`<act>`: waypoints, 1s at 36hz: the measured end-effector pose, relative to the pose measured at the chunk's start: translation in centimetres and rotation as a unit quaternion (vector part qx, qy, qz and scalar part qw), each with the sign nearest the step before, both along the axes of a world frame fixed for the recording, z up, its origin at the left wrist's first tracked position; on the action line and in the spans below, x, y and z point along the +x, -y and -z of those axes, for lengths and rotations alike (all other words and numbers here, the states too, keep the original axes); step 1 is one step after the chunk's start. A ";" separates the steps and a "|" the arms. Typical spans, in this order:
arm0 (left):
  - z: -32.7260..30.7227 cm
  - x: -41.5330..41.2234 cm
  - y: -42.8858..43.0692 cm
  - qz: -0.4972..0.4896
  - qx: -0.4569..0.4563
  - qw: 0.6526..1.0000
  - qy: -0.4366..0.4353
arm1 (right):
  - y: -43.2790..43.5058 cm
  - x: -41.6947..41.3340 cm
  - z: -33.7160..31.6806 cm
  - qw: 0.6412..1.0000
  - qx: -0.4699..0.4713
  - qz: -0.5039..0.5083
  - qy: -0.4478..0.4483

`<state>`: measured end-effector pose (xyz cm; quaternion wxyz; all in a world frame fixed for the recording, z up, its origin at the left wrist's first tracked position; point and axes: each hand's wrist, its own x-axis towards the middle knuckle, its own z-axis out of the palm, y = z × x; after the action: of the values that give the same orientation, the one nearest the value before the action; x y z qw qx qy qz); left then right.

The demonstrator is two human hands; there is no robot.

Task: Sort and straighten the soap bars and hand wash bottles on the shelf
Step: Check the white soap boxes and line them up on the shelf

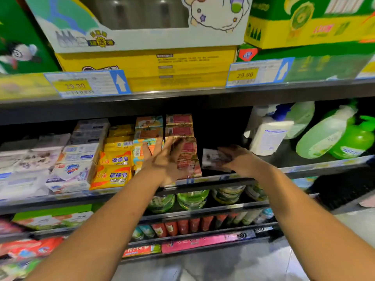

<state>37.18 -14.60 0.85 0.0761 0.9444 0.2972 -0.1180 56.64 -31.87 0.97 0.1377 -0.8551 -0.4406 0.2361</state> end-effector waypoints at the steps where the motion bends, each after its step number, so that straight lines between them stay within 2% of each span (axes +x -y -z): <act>1: -0.1 0.1 0.1 -0.001 -0.005 1.000 -0.005 | -0.3 0.0 0.1 1.000 -0.007 0.001 -0.007; 7: -0.2 0.2 0.2 0.009 0.019 0.998 -0.052 | -2.0 -0.9 0.6 1.000 -0.009 0.024 -0.017; 15: 0.0 0.6 0.0 0.009 0.028 0.997 -0.066 | -1.5 -1.7 0.6 0.998 0.004 0.007 -0.063; 19: 0.3 0.2 -0.2 0.010 0.018 1.000 -0.010 | -1.0 -2.1 -0.1 0.999 -0.002 -0.016 -0.029; 24: 0.9 0.3 -0.4 0.005 0.026 1.000 0.010 | -0.5 -3.0 -0.8 1.000 0.020 -0.022 -0.001; 28: -0.5 -1.0 -1.7 0.054 -0.011 0.993 0.100 | -0.4 -2.9 -1.9 0.999 0.029 0.014 -0.005; 32: -1.3 -3.8 -3.5 0.040 -0.025 0.980 0.193 | -1.6 -3.7 -3.1 0.995 0.081 0.044 0.023; 34: -2.1 -5.7 -4.4 0.016 -0.019 0.979 0.202 | -2.8 -5.0 -3.6 0.992 0.113 0.052 0.019; 36: -2.8 -7.9 -5.5 0.001 -0.024 0.981 0.194 | -4.2 -6.3 -3.9 0.988 0.145 0.052 -0.027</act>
<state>29.32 -9.07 3.67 0.1551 0.9475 0.2731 0.0600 50.32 -27.64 4.90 0.2836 -0.8413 -0.4214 0.1850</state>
